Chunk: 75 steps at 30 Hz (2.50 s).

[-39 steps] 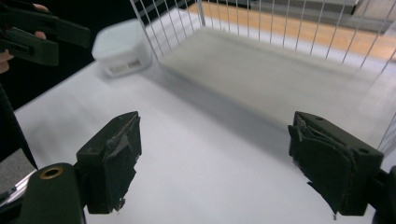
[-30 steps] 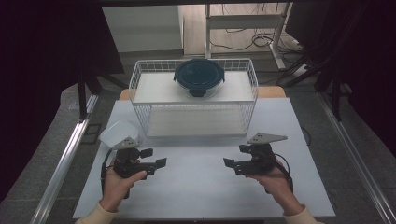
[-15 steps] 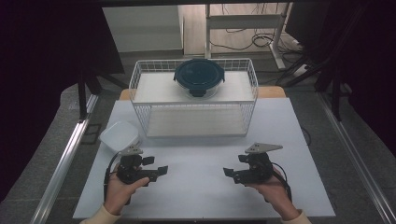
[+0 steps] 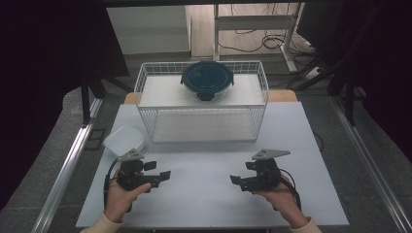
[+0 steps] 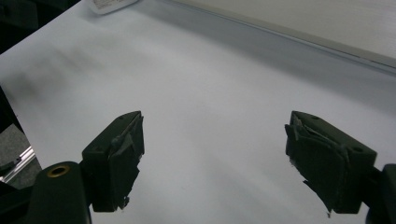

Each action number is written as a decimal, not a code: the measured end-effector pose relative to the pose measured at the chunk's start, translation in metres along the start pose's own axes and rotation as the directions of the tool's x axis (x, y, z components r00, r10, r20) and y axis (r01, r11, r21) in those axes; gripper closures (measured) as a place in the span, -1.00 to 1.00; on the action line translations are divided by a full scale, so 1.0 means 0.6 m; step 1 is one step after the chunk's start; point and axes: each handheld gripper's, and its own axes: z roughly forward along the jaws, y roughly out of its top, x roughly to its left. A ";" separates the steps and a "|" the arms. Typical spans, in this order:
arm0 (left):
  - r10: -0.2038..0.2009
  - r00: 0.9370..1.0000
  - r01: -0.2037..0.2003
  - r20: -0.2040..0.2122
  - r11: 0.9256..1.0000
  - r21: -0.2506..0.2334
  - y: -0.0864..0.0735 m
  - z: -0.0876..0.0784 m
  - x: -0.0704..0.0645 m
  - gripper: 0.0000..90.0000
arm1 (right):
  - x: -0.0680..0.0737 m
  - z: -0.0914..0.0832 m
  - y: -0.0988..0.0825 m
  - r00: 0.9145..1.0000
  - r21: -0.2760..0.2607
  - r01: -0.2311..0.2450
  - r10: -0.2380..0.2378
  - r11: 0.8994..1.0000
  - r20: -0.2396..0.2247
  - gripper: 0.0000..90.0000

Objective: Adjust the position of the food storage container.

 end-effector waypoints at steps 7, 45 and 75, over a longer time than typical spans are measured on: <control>-0.023 0.997 0.020 -0.080 0.999 -0.045 0.027 -0.051 0.049 -0.40 | 0.006 0.005 0.005 1.000 -0.004 0.024 -0.024 1.000 -0.012 -0.58; -0.041 0.894 0.127 -0.447 0.978 0.163 0.126 0.000 0.389 0.97 | -0.010 0.025 -0.004 1.000 0.026 0.013 -0.014 1.000 0.017 -0.56; 0.059 0.958 0.010 -0.282 0.971 0.239 0.059 0.015 0.307 1.00 | 0.002 0.012 -0.003 1.000 0.011 0.011 -0.011 1.000 0.000 -0.55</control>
